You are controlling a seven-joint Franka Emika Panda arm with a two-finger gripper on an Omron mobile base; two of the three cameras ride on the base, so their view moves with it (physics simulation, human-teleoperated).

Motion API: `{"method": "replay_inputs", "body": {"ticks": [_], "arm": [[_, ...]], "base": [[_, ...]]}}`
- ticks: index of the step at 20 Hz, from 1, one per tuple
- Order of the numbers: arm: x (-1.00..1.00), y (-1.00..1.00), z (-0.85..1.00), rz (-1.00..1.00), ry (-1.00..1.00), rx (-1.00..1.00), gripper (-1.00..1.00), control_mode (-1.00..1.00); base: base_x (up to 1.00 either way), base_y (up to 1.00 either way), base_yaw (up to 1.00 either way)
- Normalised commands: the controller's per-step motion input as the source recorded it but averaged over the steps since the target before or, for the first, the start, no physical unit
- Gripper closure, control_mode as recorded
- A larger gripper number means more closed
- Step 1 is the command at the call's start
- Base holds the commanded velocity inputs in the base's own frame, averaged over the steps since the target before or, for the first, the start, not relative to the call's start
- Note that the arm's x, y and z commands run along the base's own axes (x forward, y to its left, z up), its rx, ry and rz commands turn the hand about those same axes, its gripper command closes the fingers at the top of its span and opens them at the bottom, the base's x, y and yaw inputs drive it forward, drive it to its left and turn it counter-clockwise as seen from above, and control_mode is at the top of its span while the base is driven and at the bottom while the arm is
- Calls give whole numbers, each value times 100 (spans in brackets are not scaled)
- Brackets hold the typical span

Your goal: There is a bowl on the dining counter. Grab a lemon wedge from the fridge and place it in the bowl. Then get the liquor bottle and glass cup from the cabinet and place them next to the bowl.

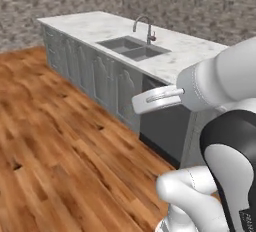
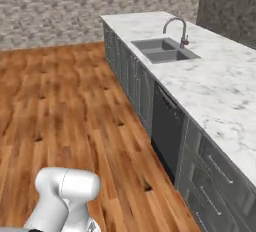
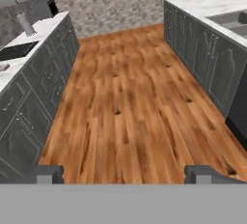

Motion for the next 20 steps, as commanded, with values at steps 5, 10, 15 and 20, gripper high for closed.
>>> {"method": "replay_inputs", "body": {"ticks": [5, 10, 15, 20], "arm": [[0, 0, 0, 0, 0, 0, -100, 100], [0, 0, 0, 0, 0, 0, -100, 100], [0, 0, 0, 0, 0, 0, -100, 100], [0, 0, 0, 0, 0, 0, -100, 100]], "base": [[100, 79, -49], [100, 94, -37], [100, 90, -4], [100, 68, 17]]}}
